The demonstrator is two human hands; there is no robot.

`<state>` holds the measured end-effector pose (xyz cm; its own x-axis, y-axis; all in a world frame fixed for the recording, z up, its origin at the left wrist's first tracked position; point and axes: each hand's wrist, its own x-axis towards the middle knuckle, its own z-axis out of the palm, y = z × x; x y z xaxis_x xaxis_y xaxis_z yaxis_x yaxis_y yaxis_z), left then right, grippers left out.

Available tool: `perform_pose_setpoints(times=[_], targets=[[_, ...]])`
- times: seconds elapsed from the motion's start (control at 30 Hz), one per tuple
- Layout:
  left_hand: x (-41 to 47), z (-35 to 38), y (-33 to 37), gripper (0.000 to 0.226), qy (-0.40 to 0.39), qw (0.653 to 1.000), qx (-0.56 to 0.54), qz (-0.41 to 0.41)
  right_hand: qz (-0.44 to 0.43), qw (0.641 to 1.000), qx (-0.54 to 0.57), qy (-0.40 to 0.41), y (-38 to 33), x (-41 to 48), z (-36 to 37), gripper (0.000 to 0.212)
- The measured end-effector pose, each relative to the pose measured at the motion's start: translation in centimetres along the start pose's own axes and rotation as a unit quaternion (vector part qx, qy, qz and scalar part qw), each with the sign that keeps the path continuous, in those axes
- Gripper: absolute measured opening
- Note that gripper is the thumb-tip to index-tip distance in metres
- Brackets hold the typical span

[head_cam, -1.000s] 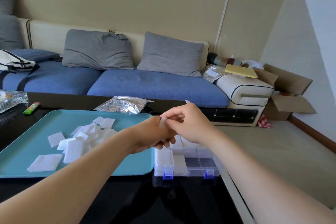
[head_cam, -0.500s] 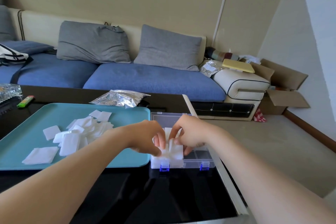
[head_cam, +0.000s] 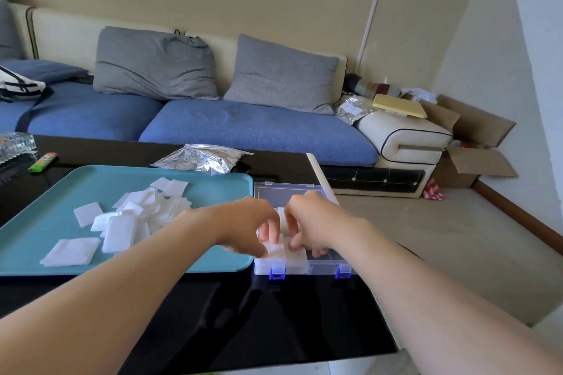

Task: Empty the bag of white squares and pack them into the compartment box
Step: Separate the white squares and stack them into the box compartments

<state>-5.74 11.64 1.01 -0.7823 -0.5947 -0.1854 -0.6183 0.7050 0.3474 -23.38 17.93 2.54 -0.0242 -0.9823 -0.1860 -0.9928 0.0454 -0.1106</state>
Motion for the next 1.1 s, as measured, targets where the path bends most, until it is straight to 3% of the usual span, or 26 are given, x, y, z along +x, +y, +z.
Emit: perform_pose_setpoints(times=[0.2, 0.37, 0.5, 0.6, 0.83, 0.97, 1.03, 1.1], targets=[[-0.4, -0.4, 0.0, 0.019, 0.0, 1.0, -0.011, 0.0, -0.005, 0.998, -0.058, 0.017, -0.3, -0.4, -0.5, 0.017], [-1.3, -2.3, -0.3, 0.014, 0.063, 0.997, -0.043, -0.014, 0.001, 0.999, 0.03, 0.033, -0.6, 0.3, -1.3, 0.017], [-1.8, -3.6, -3.6, 0.029, 0.115, 0.983, 0.05, -0.132, -0.022, 0.994, 0.019, 0.102, -2.6, 1.3, -1.5, 0.015], [-2.7, -4.3, -6.5, 0.027, 0.126, 0.964, 0.071, -0.222, -0.05, 0.992, 0.025, 0.109, -4.9, 2.4, -1.5, 0.015], [-4.7, -4.4, -12.7, 0.042, 0.071, 0.93, 0.077, -0.352, -0.112, 0.989, -0.015, 0.093, -11.3, 5.5, 0.3, 0.02], [-5.8, -4.4, -13.4, 0.037, 0.061, 0.933, 0.055, -0.351, -0.128, 0.988, -0.029, 0.086, -13.9, 7.2, 1.0, 0.01], [-6.0, -4.3, -14.4, 0.04, 0.065, 0.94, 0.044, -0.332, -0.131, 0.987, -0.026, 0.087, -14.9, 8.0, 1.6, 0.029], [-6.2, -4.3, -14.9, 0.044, 0.052, 0.944, 0.05, -0.321, -0.142, 0.987, -0.003, 0.079, -15.9, 8.7, 1.9, 0.023]])
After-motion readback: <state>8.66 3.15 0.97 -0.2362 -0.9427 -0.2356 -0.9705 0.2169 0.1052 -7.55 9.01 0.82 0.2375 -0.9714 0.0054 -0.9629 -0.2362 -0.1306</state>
